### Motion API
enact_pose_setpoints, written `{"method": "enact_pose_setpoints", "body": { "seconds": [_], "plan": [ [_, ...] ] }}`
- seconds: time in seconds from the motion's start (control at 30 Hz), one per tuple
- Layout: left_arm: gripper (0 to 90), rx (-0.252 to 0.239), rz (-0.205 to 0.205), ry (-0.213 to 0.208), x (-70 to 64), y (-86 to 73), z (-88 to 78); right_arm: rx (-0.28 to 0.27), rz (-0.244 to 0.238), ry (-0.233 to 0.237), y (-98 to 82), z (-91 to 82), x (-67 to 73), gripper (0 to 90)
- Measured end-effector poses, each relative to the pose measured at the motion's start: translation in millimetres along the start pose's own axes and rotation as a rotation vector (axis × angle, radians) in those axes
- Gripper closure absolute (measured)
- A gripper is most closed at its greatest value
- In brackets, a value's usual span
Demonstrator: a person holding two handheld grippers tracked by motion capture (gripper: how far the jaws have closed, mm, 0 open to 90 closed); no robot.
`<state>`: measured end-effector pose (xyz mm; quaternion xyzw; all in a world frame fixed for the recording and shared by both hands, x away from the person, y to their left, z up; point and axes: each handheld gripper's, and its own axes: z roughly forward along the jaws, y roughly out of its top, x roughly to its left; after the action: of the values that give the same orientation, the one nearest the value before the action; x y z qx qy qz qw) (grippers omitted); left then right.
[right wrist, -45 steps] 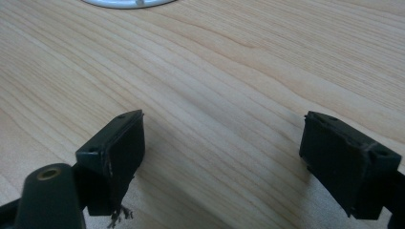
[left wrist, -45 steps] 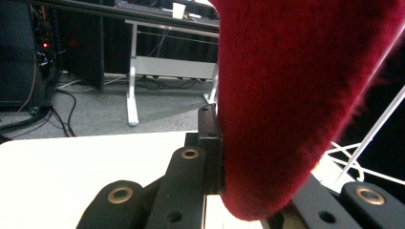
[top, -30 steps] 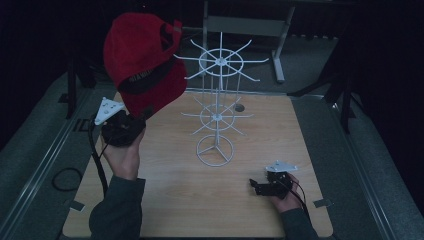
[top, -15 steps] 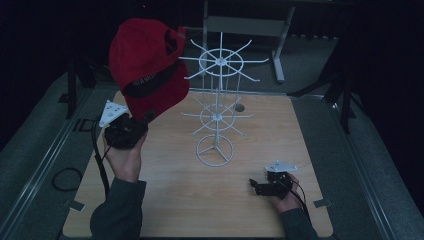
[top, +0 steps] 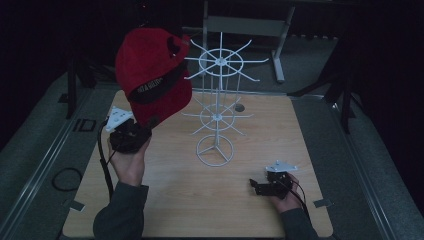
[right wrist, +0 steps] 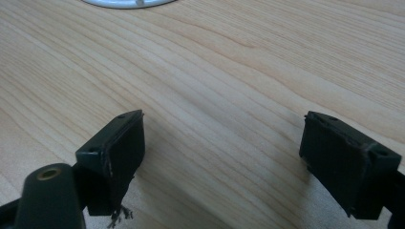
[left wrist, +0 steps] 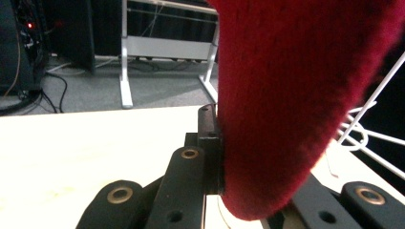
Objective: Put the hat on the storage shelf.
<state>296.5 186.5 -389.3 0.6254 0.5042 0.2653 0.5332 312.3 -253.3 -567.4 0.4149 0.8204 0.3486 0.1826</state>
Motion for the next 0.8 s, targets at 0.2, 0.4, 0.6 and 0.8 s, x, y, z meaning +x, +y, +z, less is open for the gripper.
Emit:
{"method": "enact_pose_setpoints", "body": {
  "seconds": [0.2, 0.4, 0.6, 0.8],
  "plan": [
    [85.7, 0.032, 0.005, -0.002, 1.2, -10.5, 6.3, 0.0, 0.0, 0.001, 0.0, 0.0, 0.0, 15.3],
    [85.6, 0.057, 0.011, -0.009, 1.4, -21.9, 12.2, 0.0, 0.0, 0.0, 0.0, 0.0, 0.0, 15.3],
    [85.6, 0.075, 0.014, -0.011, 1.3, -30.0, 15.7, -0.001, 0.0, 0.0, 0.0, 0.0, 0.0, 15.3],
    [85.1, 0.102, 0.015, -0.01, 0.8, -40.4, 19.6, -0.002, 0.0, 0.001, -0.1, 0.2, 0.0, 15.3]
  ]
}}
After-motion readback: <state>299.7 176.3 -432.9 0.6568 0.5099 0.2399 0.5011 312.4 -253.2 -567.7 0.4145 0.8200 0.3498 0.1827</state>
